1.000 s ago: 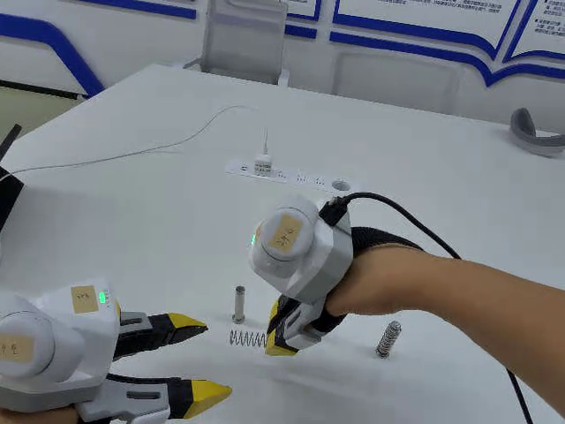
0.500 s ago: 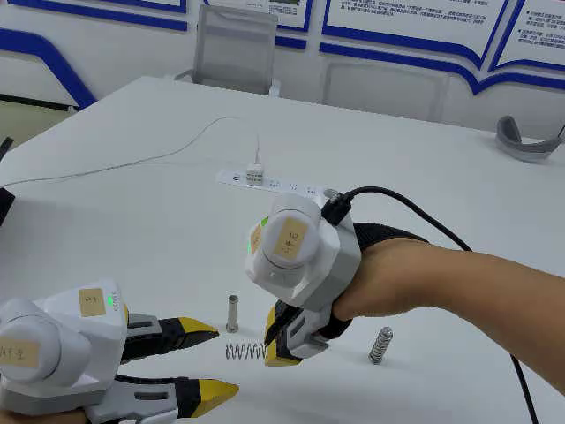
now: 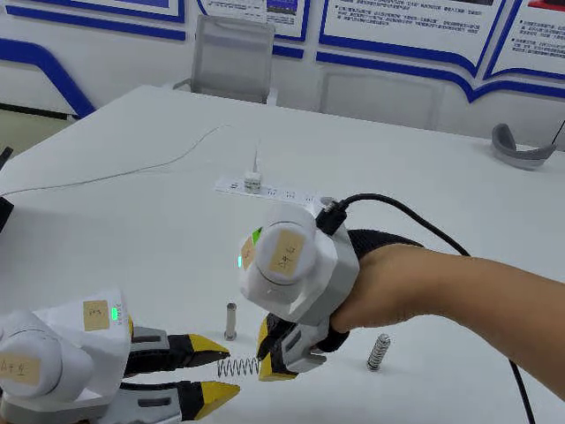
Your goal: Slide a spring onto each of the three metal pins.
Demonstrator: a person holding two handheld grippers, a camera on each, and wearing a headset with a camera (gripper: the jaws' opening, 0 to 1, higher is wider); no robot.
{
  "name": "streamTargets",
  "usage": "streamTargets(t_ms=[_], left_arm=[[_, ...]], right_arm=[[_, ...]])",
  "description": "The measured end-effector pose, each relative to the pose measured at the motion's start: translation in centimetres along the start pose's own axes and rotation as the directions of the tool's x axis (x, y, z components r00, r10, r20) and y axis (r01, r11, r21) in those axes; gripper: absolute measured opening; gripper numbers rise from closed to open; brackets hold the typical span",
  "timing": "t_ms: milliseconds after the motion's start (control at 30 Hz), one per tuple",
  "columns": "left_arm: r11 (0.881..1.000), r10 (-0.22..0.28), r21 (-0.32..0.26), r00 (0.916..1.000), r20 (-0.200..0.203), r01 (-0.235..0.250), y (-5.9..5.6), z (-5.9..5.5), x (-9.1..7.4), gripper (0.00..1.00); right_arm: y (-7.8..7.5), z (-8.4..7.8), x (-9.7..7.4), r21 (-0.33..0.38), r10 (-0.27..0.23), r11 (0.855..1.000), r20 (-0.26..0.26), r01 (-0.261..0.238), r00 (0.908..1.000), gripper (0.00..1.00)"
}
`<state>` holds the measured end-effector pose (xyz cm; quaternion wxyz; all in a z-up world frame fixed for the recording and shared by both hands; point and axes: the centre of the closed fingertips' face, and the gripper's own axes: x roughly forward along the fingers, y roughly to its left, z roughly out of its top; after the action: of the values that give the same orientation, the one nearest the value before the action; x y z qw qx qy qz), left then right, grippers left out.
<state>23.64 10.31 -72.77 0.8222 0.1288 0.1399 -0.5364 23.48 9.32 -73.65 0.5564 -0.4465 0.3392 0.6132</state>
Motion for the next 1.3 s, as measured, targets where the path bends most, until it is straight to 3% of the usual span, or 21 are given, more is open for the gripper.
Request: streamTargets(t_ms=[200, 533, 1300], left_arm=[[1.000, -0.005, 0.012, 1.0000, 0.001, 0.005, -0.2, 0.0, 0.0, 0.13], [1.000, -0.010, 0.022, 0.9999, -0.009, 0.011, -0.3, -0.3, 0.1, 0.12], [0.999, -0.019, 0.027, 0.9996, -0.019, 0.020, -0.5, -0.5, 0.4, 0.11]], right_arm=[[0.3, 0.3, -0.1, -0.017, 0.008, 1.000, 0.001, -0.008, 1.0000, 0.12], [0.5, 0.7, -0.8, -0.043, 0.003, 0.999, 0.001, -0.003, 1.0000, 0.12], [0.7, 4.1, -2.1, -0.106, -0.018, 0.994, 0.037, 0.022, 0.9992, 0.12]])
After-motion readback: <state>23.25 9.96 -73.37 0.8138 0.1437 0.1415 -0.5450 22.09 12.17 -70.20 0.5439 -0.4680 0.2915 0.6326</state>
